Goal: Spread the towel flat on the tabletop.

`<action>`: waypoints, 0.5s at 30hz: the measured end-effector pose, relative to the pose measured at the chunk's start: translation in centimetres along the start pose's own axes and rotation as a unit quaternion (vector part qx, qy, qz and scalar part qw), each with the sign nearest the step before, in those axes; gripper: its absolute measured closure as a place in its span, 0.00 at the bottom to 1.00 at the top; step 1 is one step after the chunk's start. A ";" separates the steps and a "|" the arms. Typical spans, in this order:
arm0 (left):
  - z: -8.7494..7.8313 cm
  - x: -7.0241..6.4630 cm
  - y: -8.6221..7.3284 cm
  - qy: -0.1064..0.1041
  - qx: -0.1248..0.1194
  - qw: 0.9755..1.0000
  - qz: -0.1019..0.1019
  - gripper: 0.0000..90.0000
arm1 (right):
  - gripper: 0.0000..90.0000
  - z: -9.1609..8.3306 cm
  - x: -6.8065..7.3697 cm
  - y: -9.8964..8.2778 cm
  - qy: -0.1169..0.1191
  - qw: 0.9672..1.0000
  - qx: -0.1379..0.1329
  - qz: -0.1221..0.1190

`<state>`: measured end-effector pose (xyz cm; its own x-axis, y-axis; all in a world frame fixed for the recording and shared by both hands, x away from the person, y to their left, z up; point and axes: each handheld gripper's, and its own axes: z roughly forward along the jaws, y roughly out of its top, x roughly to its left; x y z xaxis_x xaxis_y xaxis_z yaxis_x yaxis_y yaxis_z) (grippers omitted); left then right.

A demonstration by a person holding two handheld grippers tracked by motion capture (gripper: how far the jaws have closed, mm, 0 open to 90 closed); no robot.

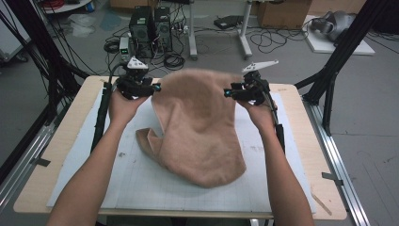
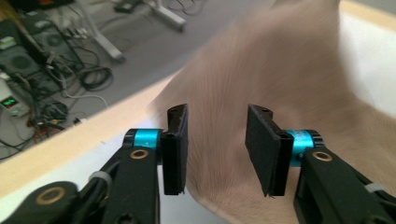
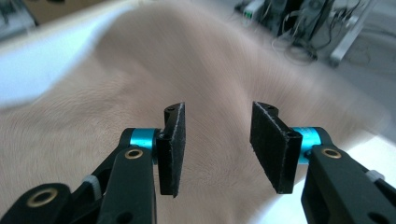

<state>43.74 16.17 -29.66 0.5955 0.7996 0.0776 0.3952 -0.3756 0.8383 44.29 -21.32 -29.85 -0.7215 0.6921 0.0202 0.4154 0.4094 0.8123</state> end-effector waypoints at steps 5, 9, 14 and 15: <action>1.0 -1.4 -3.8 -0.031 0.032 0.999 0.001 0.64 | 0.59 0.9 1.3 -2.9 0.024 0.999 0.022 -0.009; 1.0 -2.7 -6.4 -0.061 0.049 0.997 0.003 0.64 | 0.57 0.9 2.8 -5.7 0.049 0.998 0.039 -0.018; 0.3 -4.2 -8.3 -0.102 0.050 0.994 0.006 0.62 | 0.56 0.5 4.8 -8.3 0.071 0.996 0.048 -0.027; 0.0 -4.6 -8.5 -0.109 0.052 0.993 0.006 0.61 | 0.55 0.4 5.0 -8.6 0.073 0.996 0.048 -0.029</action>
<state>37.64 15.70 -37.16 0.7336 0.6784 -0.0408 0.4504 -0.4404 0.7766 37.31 -21.10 -36.95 -0.8160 0.5743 0.0659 0.4172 0.5062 0.7548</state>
